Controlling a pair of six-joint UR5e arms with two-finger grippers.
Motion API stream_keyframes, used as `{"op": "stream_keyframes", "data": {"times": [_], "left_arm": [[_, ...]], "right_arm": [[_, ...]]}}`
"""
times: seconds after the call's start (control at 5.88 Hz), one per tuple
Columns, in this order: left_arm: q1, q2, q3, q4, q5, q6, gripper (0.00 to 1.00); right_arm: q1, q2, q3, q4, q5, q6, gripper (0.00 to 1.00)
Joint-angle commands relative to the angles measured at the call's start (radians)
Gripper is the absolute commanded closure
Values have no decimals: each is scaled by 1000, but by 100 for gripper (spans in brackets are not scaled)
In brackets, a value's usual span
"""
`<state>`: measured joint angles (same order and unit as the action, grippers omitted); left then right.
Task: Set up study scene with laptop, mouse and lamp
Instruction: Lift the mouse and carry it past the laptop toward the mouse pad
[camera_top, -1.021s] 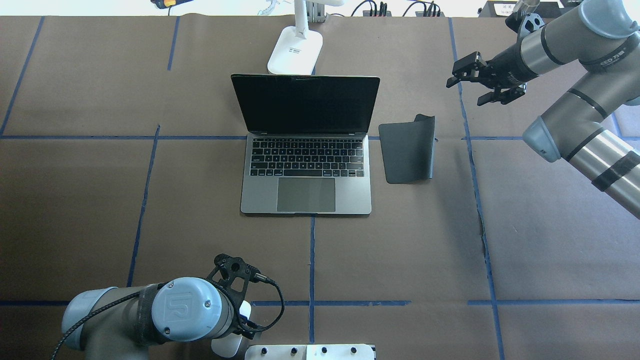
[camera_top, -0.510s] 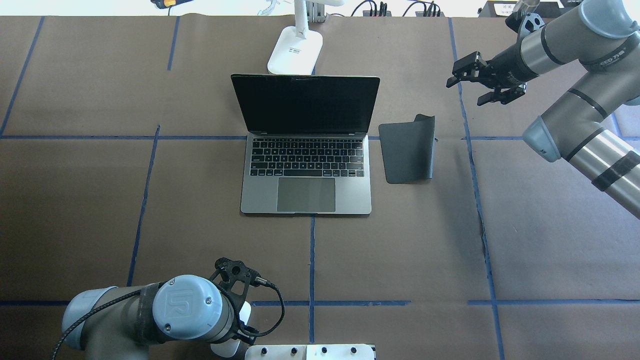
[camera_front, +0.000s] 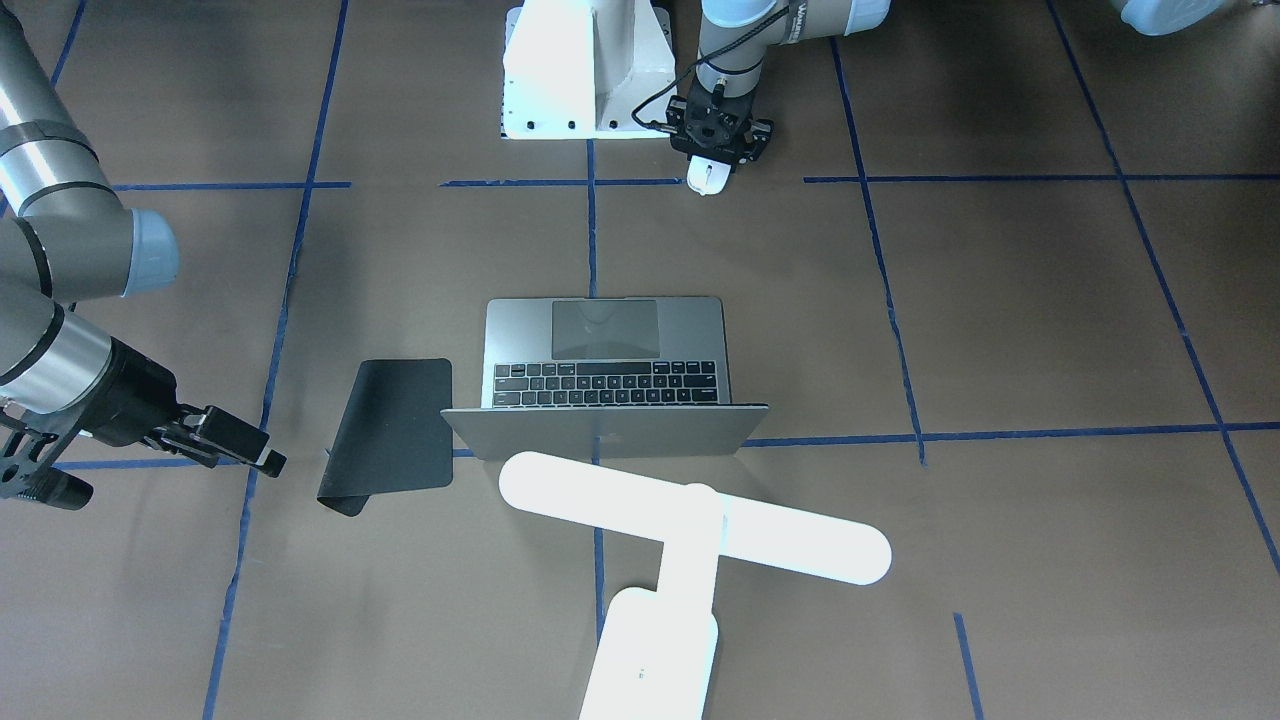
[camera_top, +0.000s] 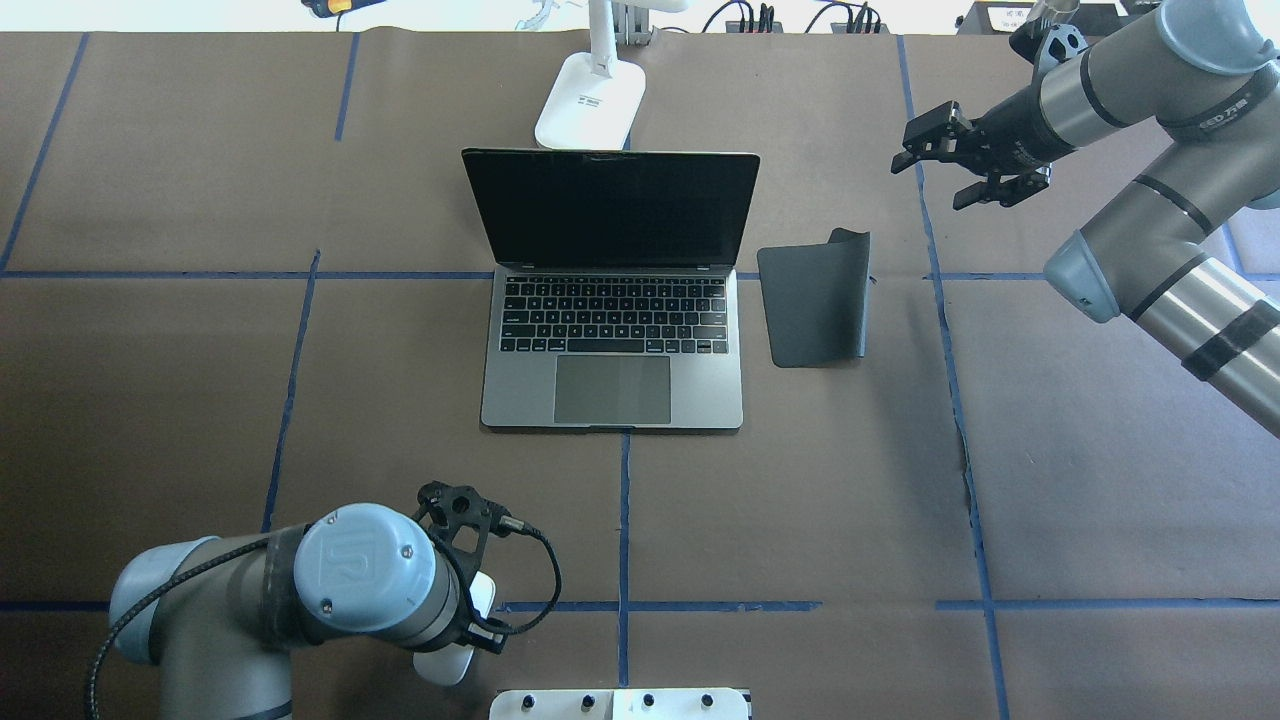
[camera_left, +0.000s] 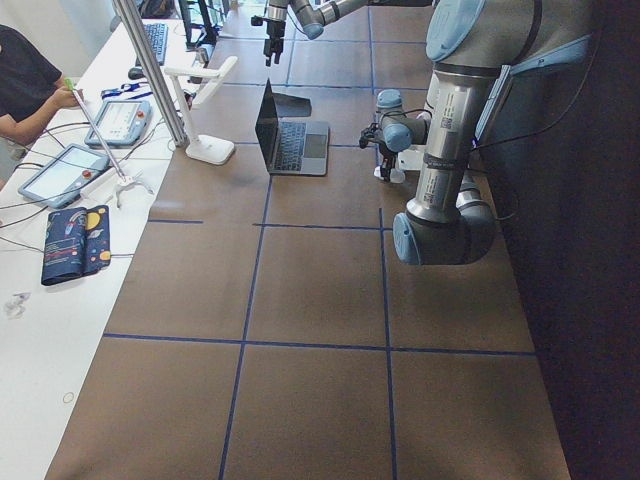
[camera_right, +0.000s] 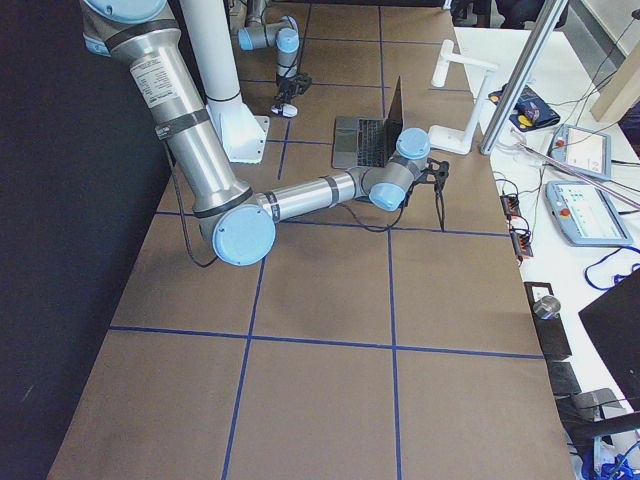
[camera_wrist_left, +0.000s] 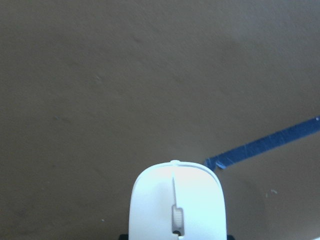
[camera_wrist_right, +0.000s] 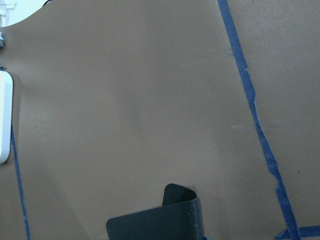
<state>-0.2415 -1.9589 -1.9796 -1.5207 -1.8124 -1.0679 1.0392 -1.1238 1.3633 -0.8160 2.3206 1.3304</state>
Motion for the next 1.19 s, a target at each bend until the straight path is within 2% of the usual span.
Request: {"op": "stream_keyframes", "data": {"times": [0.0, 0.17, 0.51, 0.68, 1.02], "left_arm": [[-76, -76, 7, 10, -2, 3, 90], [-82, -121, 14, 8, -1, 3, 91], [-84, -287, 159, -4, 4, -10, 97], [-90, -308, 189, -13, 4, -9, 98], [-110, -493, 398, -41, 4, -55, 100]], "right_arm": [[2, 2, 0, 0, 0, 1, 0], [5, 2, 0, 0, 2, 1, 0], [13, 1, 0, 0, 6, 1, 0], [24, -4, 0, -2, 20, 0, 0], [38, -7, -6, -3, 28, 0, 0]]}}
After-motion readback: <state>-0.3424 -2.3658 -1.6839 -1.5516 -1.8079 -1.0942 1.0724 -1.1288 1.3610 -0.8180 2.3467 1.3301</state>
